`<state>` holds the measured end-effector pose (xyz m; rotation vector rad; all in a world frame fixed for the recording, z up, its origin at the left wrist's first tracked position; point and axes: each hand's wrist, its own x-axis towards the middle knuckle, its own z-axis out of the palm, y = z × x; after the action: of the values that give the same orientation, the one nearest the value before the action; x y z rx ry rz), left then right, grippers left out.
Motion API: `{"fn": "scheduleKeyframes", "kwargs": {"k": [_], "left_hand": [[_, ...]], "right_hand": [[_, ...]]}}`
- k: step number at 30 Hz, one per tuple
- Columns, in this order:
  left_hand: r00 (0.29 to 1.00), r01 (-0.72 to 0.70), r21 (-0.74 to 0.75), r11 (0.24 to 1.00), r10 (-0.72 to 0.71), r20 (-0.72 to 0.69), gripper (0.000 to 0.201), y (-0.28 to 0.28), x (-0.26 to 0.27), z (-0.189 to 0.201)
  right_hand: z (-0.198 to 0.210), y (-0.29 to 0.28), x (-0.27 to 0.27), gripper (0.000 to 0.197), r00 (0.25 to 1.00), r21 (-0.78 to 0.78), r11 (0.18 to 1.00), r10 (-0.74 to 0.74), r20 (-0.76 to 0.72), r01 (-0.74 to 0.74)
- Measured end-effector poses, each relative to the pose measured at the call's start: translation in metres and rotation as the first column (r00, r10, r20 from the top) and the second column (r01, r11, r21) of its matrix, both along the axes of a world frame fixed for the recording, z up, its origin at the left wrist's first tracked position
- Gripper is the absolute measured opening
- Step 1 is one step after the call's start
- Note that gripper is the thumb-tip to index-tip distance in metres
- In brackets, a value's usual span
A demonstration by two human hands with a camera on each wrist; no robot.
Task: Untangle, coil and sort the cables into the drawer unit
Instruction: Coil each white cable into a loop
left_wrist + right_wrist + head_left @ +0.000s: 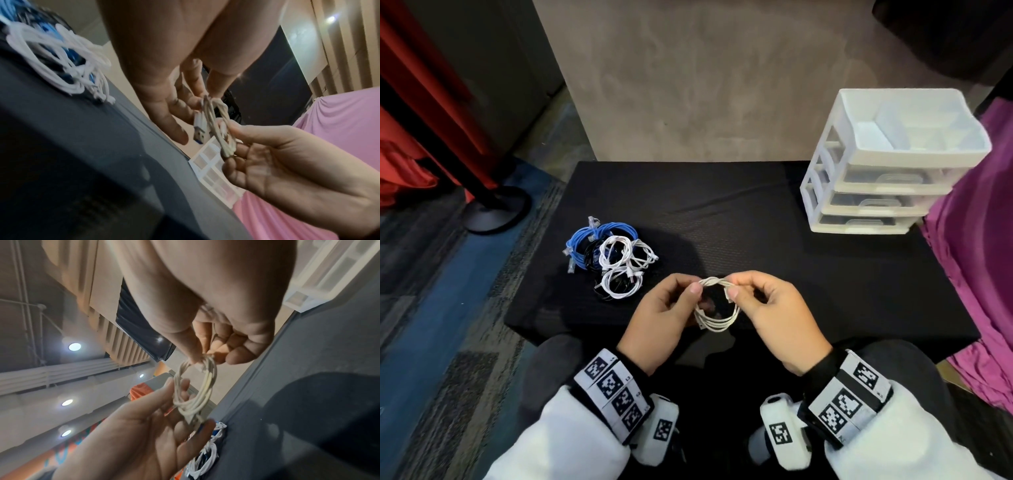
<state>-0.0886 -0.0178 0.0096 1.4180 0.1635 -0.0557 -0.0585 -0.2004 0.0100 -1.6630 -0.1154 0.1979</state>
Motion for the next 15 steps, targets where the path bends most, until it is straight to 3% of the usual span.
{"fn": "scheduleKeyframes", "kwargs": {"k": [4,8,12,15], "left_hand": [[0.998,-0.047,0.074,0.996,0.050,-0.038,0.010,0.020,0.004,-0.001],[0.970,-0.222,0.199,0.954,0.237,-0.054,0.010,0.056,0.018,-0.009],[0.910,-0.381,0.434,0.816,0.413,0.023,0.014,0.105,0.036,-0.019],[0.869,-0.456,0.522,0.721,0.487,0.085,0.014,0.123,0.046,-0.020]], "right_hand": [[-0.011,-0.001,0.007,0.015,0.996,0.040,0.998,0.058,-0.065,-0.056],[-0.022,-0.007,0.012,0.010,0.991,-0.060,0.995,0.070,-0.115,-0.078],[-0.028,-0.016,0.012,0.012,0.987,-0.077,0.996,0.042,-0.156,-0.054],[-0.034,-0.021,0.012,0.013,0.981,-0.070,0.996,0.035,-0.191,-0.049]]}}
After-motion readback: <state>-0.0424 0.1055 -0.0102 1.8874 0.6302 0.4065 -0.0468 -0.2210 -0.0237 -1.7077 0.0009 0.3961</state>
